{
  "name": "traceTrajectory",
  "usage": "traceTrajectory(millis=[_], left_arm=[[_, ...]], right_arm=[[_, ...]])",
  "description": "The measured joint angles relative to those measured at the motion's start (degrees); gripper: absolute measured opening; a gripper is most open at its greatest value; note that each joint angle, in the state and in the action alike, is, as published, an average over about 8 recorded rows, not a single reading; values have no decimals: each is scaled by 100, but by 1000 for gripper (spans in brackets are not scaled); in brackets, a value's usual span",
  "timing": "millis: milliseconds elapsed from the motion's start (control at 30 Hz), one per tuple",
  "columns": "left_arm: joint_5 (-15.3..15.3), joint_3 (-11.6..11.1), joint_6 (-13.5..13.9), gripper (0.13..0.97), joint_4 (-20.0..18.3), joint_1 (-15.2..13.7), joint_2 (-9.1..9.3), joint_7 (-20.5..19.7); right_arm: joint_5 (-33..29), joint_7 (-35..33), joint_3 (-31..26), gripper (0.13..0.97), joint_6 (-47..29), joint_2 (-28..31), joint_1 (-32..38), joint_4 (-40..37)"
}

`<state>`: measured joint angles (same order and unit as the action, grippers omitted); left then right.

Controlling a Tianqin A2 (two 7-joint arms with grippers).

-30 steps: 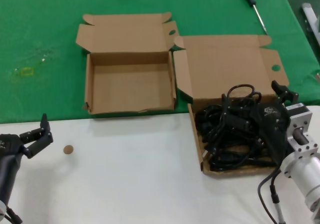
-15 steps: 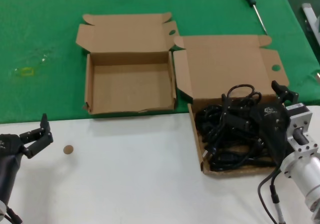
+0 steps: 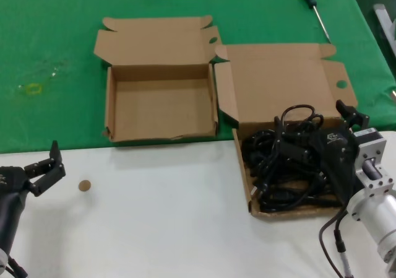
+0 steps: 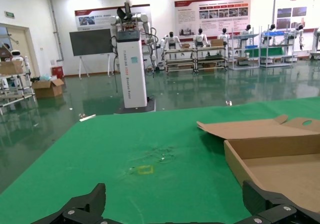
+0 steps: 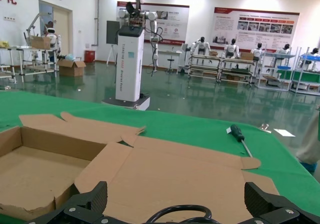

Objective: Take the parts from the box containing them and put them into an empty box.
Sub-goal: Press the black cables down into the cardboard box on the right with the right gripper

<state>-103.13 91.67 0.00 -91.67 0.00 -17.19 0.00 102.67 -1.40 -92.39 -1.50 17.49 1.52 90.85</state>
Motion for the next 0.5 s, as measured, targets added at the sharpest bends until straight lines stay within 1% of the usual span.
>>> traceTrajectory(millis=[133, 433, 500], left_arm=[[0, 0, 0, 959, 0, 0, 0, 0], [0, 0, 0, 890, 0, 0, 0, 0], [0, 0, 0, 854, 0, 0, 0, 0]], right_arm=[[0, 0, 0, 966, 0, 0, 0, 0], [0, -105, 91, 966, -85, -100, -29, -19], [-1, -205, 178, 966, -162, -197, -81, -16]])
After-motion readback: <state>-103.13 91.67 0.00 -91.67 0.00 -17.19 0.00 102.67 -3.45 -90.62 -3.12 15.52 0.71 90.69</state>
